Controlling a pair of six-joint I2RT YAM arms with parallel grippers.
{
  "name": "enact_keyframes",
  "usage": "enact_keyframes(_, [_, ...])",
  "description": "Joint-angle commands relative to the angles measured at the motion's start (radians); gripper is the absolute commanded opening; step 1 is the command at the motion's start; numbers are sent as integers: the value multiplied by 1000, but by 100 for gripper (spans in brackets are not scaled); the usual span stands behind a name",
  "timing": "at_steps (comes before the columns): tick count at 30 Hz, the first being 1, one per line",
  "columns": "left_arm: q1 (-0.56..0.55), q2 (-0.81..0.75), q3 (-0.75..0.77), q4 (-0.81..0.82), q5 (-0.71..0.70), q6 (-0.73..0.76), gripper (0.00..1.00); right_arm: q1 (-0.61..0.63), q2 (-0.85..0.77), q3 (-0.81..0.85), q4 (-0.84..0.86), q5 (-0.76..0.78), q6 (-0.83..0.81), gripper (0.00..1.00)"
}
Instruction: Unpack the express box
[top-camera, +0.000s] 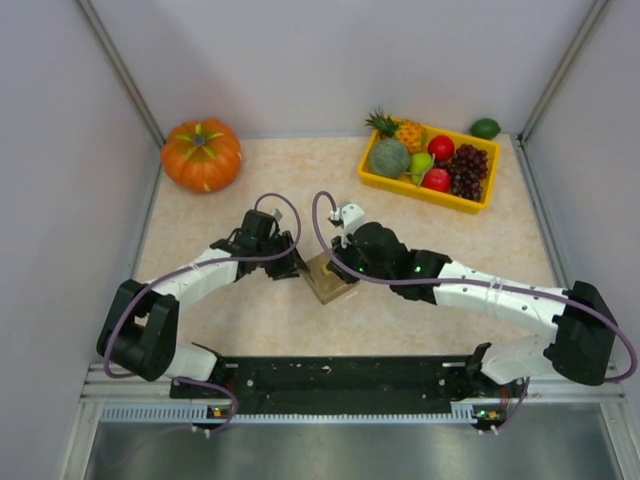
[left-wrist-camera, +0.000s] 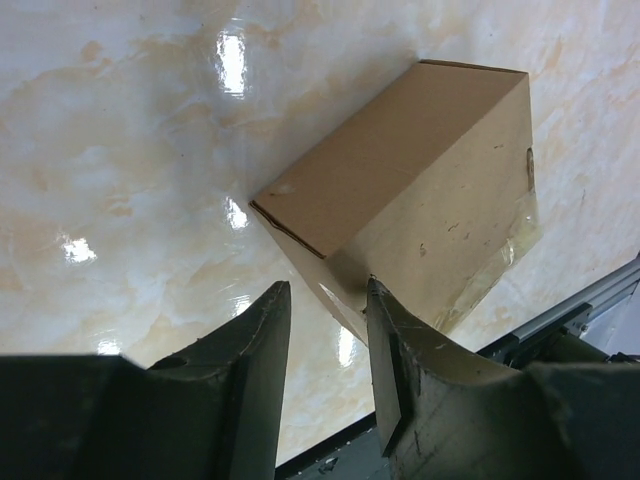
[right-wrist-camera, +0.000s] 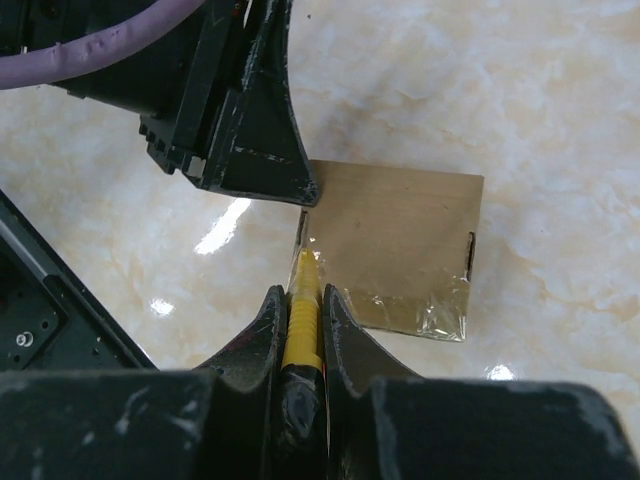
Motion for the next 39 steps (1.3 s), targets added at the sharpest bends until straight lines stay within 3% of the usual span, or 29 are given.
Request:
enact_keyframes(1, [4,13,43,42,21,17,41,28,19,11,92,20,16,0])
enact_keyframes(9, [4,13,49,35,-2,24,42,41,72,21,123,45,21,0])
enact_keyframes(21, [4,47,47,-4,-6,61,22,67,138,44,172,97,45,0])
enact_keyframes(39, [4,62,43,-68,1,90,17,96,161,67,221,224,107,0])
